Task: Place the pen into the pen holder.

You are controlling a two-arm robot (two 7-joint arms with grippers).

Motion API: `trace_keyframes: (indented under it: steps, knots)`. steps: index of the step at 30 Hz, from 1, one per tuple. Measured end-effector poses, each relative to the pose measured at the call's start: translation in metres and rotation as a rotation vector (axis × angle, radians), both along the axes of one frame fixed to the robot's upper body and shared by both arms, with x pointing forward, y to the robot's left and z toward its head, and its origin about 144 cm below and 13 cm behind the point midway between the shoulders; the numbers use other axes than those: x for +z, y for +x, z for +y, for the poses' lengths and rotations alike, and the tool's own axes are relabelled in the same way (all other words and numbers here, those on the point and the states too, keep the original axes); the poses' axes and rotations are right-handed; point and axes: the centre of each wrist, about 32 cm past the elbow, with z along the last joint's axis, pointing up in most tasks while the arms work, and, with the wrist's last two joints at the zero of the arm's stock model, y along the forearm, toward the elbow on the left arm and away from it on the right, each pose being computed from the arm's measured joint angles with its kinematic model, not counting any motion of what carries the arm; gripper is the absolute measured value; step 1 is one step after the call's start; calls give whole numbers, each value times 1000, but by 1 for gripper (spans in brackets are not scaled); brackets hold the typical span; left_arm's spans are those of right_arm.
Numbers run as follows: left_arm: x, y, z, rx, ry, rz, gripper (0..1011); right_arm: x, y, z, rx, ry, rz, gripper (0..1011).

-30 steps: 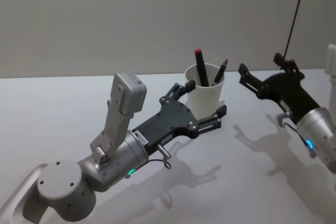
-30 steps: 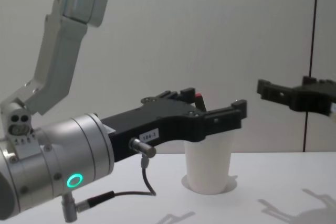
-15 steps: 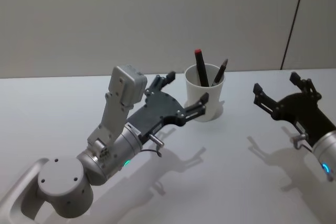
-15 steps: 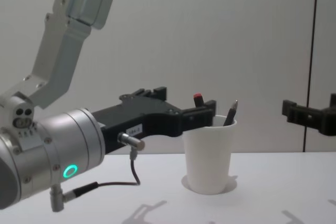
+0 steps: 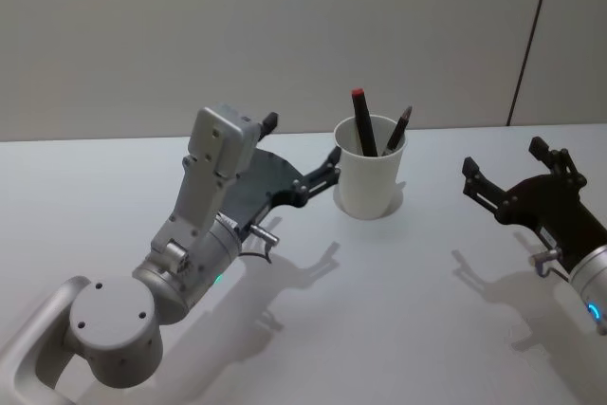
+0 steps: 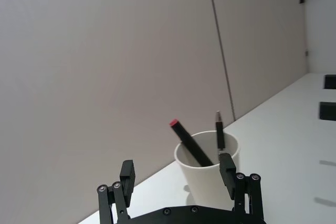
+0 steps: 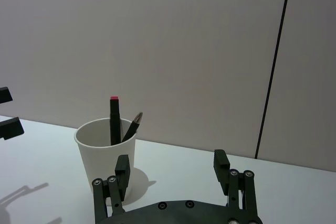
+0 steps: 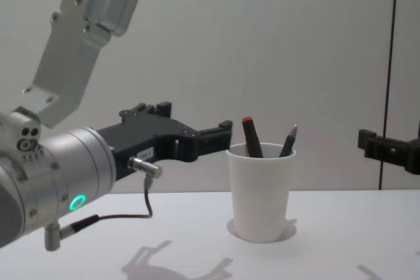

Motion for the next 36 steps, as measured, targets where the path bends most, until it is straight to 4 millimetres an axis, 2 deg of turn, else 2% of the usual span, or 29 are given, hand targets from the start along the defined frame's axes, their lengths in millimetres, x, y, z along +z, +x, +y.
trace_keyframes:
  steps: [12, 36]
  knots:
    - [2, 1, 1, 92, 32, -24, 1001, 0, 0, 0, 1, 0, 0, 1002]
    - [2, 1, 1, 95, 33, -25, 1001, 0, 0, 0, 1, 0, 0, 1001]
